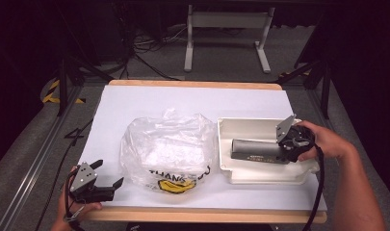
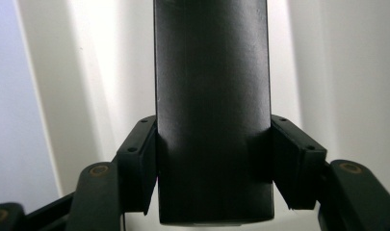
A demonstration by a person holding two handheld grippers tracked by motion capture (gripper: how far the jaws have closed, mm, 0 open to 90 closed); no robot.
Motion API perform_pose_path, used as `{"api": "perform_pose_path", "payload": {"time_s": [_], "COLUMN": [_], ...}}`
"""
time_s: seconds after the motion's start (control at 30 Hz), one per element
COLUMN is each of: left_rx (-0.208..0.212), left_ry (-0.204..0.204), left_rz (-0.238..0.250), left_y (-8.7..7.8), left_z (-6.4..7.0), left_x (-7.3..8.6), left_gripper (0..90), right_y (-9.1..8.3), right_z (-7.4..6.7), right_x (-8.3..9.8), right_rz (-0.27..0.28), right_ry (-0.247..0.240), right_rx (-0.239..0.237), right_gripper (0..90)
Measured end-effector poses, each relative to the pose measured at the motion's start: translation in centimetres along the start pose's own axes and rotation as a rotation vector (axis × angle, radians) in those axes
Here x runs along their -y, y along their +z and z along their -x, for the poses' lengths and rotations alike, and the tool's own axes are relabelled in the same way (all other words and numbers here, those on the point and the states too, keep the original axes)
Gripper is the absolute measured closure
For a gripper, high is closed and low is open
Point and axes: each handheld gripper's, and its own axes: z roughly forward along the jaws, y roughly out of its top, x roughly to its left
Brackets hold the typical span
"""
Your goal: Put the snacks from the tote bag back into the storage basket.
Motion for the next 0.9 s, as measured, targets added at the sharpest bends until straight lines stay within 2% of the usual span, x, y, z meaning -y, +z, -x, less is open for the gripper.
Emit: {"api": "perform_pose_path", "payload": {"time_s": [0.17,0.3,0.53,0.77,0.9], "left_rx": [0.002,0.005,0.004,0.006,0.007], "left_ry": [0.001,-0.003,0.003,0.002,0.002], "left_rz": [-0.001,-0.001,-0.003,-0.005,-0.005], "left_y": [-0.03,0.02,0.02,0.04,0.06], "left_z": [0.04,0.10,0.10,0.06,0.07], "left_x": [0.01,0.01,0.01,0.03,0.03], "left_gripper": [5.3,5.3,5.3,5.3,5.3], "right_y": [0.50,0.38,0.43,0.42,0.13], "right_z": [0.00,-0.05,-0.21,-0.32,-0.38], "right_x": [-0.15,-0.16,-0.28,-0.23,-0.04], "right_rz": [-0.034,-0.018,-0.024,-0.010,0.040], "right_ry": [0.011,0.013,0.000,0.009,0.022], "right_rx": [0.012,0.029,0.064,0.070,0.090], "right_gripper": [40.0,38.9,40.1,39.6,38.5]}}
